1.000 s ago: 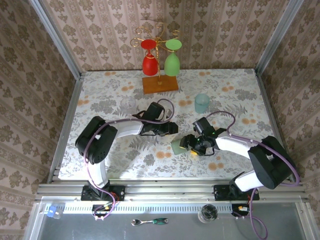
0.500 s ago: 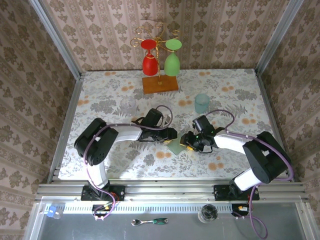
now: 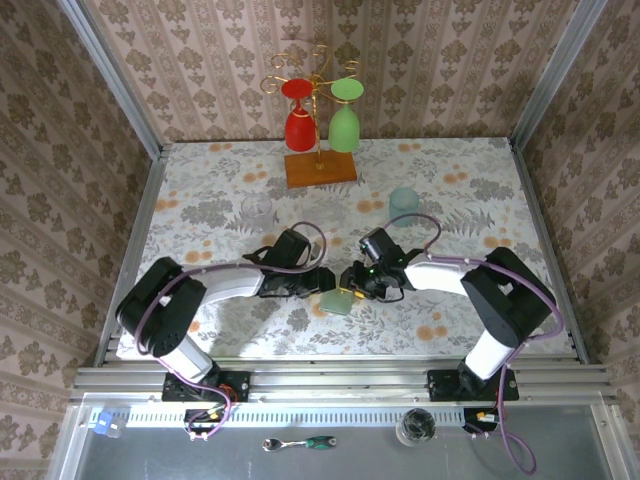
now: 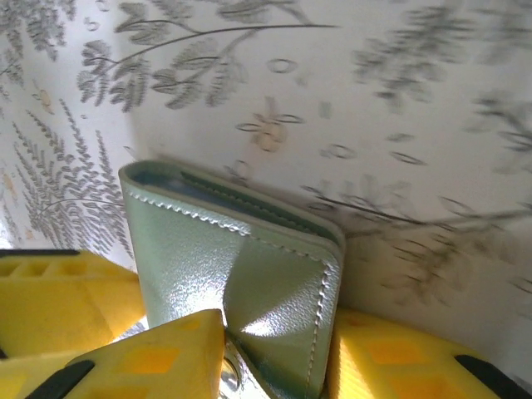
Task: Take the credit cards out of the card holder
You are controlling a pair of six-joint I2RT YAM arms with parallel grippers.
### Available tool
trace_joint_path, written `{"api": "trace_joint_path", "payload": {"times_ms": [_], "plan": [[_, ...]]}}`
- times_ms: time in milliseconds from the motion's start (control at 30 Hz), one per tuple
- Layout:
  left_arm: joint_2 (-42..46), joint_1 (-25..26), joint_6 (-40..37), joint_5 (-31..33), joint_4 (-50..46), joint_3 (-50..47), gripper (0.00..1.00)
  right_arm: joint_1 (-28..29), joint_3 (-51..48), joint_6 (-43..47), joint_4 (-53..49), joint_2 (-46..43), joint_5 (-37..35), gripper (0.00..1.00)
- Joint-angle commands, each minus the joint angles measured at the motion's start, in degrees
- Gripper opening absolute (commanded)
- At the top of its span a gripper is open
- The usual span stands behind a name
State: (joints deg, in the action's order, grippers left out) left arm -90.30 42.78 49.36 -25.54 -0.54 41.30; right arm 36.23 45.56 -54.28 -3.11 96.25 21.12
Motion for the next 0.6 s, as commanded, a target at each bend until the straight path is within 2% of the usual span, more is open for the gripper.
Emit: {"api": "trace_joint_path", "payload": {"times_ms": [0,267,567], "plan": [[3.49,-1.07,0.38,0.8,-2.94,-2.3,0.43,1.89,4.32,-0.82,2.72,3.34,1.81,0.35],[9.62,-4.0,1.6,1.0,-3.58,-7.82,0.43,3.76,11.16,-0.16,1.96,8.73,4.4,0.35],[10.78,-5.41,1.49,1.11,-3.38,-8.65,0.43,2.36,13.72,7.91,-11.52,3.4,-1.74,0.37]]}}
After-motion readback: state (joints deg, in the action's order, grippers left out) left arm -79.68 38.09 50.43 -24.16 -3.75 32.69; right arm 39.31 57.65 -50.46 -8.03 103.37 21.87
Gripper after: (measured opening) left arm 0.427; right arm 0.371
